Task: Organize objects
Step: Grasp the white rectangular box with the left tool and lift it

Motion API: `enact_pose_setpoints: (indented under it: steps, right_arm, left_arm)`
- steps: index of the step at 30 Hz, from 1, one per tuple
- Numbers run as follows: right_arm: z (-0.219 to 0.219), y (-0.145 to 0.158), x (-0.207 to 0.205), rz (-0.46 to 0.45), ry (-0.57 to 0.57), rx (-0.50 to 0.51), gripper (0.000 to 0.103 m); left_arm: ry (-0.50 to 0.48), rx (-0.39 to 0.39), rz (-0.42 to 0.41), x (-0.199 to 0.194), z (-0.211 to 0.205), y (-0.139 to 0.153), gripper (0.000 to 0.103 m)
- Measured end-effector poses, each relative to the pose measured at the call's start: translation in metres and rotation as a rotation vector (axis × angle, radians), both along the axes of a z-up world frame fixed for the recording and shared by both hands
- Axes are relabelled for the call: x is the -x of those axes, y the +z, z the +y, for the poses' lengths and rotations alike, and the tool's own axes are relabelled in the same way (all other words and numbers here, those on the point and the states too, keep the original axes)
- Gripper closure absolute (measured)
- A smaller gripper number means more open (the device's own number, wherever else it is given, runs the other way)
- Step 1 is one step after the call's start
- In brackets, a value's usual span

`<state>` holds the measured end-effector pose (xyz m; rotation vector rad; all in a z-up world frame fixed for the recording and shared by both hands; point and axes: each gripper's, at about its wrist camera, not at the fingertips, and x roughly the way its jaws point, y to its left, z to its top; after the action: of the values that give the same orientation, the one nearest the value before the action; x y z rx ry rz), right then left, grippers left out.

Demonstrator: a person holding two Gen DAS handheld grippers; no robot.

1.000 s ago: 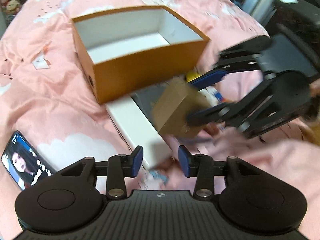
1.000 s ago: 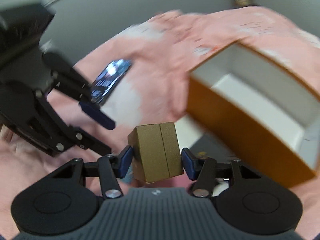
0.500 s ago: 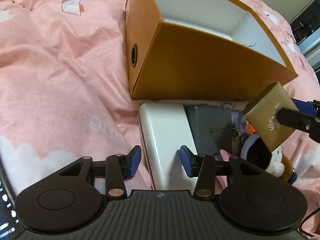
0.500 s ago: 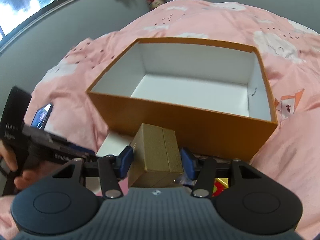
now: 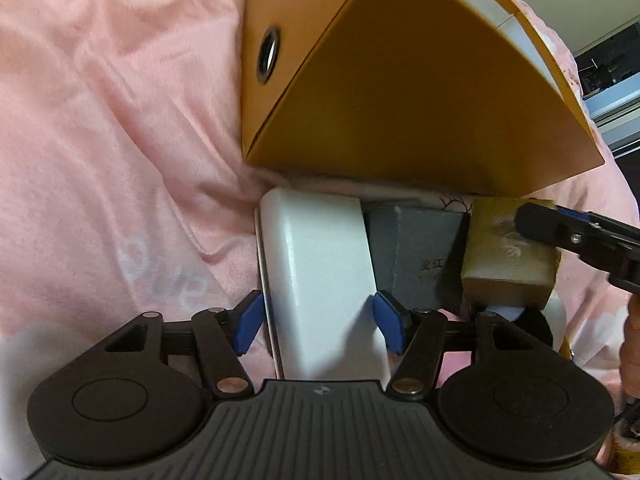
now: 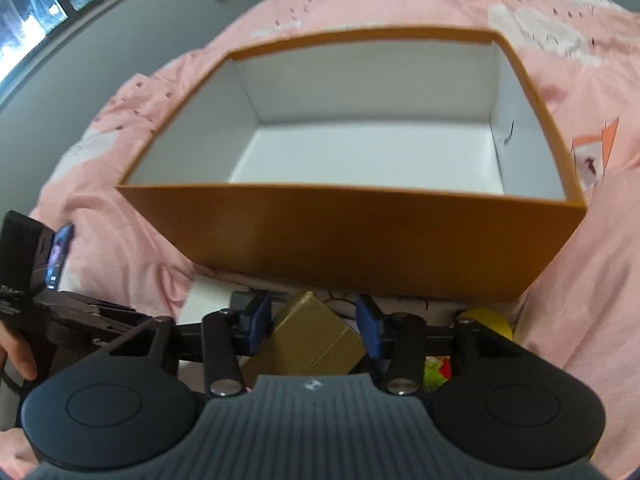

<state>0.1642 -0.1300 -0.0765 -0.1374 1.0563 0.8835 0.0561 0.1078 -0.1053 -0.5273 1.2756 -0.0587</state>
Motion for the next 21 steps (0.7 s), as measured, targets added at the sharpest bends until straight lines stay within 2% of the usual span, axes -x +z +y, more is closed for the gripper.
enact_pose_setpoints:
  steps: [4,6,7,8,14,18,20,21]
  right_arm:
    - [0.002,-0.003,-0.006,0.045,0.003,0.006,0.054]
    - [0.001,-0.003,-0.009,0.067,-0.002,0.02,0.045]
    - [0.0,-0.004,-0.01,0.087,-0.004,0.029,0.036]
    - [-0.002,-0.005,-0.011,0.113,-0.007,0.027,0.034]
    - [-0.019,-0.013,-0.018,0.296,-0.103,-0.026,0.033]
    - [-0.029,-0.02,-0.018,0.39,-0.175,-0.068,0.033]
    - [-0.031,-0.023,-0.018,0.395,-0.201,-0.094,0.043]
    - [-0.032,-0.026,-0.018,0.412,-0.219,-0.112,0.043]
  left_arm:
    - [0.001,-0.002,-0.001,0.004,-0.003,-0.001,0.03]
    - [0.004,-0.006,-0.006,0.007,-0.005,0.002,0.033]
    - [0.006,-0.005,-0.01,0.009,-0.007,0.005,0.039]
    - [0.01,-0.01,-0.019,0.012,-0.009,0.009,0.044]
    - [0.041,-0.063,-0.083,0.033,-0.021,0.036,0.064]
    - [0.05,-0.099,-0.13,0.047,-0.032,0.049,0.067]
    - [0.058,-0.122,-0.135,0.042,-0.03,0.054,0.067]
    - [0.062,-0.136,-0.144,0.041,-0.03,0.056,0.068]
